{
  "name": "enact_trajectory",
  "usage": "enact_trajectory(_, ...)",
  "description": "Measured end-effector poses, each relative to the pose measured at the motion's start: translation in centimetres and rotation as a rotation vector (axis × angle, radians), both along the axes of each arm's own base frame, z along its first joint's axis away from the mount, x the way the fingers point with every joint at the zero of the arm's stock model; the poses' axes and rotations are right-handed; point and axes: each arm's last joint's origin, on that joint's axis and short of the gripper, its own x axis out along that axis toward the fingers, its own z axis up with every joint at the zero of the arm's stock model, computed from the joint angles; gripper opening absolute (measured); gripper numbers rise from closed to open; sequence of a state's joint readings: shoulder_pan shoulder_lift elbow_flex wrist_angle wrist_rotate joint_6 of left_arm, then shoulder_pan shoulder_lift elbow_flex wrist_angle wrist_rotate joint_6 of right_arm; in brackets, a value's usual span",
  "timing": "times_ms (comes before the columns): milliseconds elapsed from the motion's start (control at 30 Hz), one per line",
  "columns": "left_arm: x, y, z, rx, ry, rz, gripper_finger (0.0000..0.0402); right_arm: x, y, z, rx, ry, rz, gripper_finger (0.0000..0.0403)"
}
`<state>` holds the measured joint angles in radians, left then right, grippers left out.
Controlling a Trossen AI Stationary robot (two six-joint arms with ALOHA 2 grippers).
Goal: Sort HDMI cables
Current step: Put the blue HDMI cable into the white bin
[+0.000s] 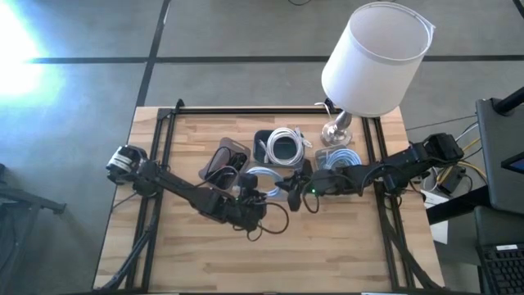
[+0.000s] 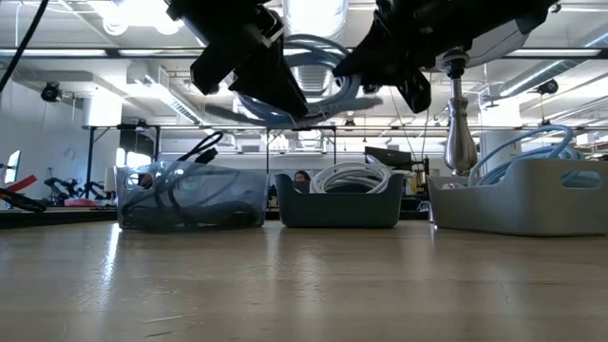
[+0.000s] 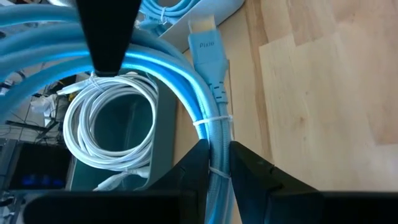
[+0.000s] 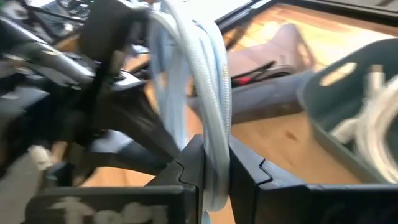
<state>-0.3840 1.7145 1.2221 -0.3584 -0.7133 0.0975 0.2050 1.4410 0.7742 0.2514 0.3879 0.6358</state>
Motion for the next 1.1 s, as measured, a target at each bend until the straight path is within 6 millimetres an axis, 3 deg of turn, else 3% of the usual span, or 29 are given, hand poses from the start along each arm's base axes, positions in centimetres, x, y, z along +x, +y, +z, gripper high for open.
enact_trajectory(267, 0.0, 0.1, -0.1, 0.003, -0.002, 0.008, 0.0062, -0.3, -0.2, -0.7, -0.036, 0.066, -0.035, 0.0038)
enact_trajectory(667, -1.4, 0.8, -3.2, -0.028, 0.055, 0.064, 0.0062, -1.2, -0.4, -0.8, -0.017, 0.143, -0.055, 0.0038)
enact_trajectory(833, -1.8, 0.9, -3.9, -0.075, 0.042, 0.116, 0.0062, -3.4, -1.0, 1.6, -0.061, 0.223, -0.121, 0.0038)
enact_trajectory(1100, -1.8, 0.9, -4.0, -0.111, 0.019, 0.146, 0.0062, -9.7, -2.7, 4.7, -0.023, 0.417, -0.416, 0.0038)
